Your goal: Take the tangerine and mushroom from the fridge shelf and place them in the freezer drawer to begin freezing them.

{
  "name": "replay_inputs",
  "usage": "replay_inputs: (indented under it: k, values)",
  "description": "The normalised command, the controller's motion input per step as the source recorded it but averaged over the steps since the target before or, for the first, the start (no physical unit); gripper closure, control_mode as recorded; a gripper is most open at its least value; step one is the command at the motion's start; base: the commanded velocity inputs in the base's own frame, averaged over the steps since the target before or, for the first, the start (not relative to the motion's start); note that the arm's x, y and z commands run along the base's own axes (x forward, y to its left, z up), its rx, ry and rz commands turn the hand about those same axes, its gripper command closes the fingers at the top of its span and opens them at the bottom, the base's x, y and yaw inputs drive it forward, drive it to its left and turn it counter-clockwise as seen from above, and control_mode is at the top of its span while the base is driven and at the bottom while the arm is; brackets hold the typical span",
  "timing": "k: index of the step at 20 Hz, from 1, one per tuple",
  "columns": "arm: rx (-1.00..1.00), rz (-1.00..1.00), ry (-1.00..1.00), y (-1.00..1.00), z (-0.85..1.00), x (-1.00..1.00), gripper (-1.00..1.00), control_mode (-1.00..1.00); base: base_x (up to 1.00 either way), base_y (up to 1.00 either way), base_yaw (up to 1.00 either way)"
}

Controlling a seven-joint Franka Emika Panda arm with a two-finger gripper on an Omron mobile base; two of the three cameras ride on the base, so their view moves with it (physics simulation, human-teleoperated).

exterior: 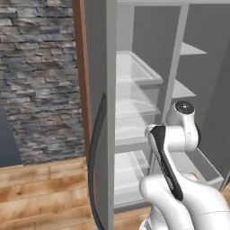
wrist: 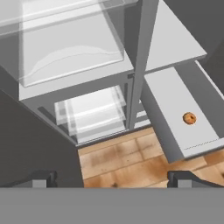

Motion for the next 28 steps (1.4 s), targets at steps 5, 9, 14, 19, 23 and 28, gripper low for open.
replay_inputs:
  k: [5, 9, 14, 19, 23, 28]
  values:
    - [0.00, 0.00, 0.00, 0.00, 0.00, 0.00, -1.00, 1.00, 0.23, 0.26, 0.34]
    - [0.00, 0.00, 0.00, 0.00, 0.00, 0.00, -1.00, 1.00, 0.02, 0.14, 0.33]
    - [0.00, 0.00, 0.00, 0.00, 0.00, 0.00, -1.00, 1.00, 0.29, 0.16, 0.27]
    - [0.00, 0.00, 0.00, 0.00, 0.00, 0.00, -1.00, 1.00, 0.60, 0.10, 0.11]
    - [0.00, 0.00, 0.00, 0.00, 0.00, 0.00, -1.00, 1.00, 0.52, 0.00, 0.01]
    - [0.00, 0.00, 0.00, 0.00, 0.00, 0.00, -1.00, 1.00, 0.29, 0.00, 0.00]
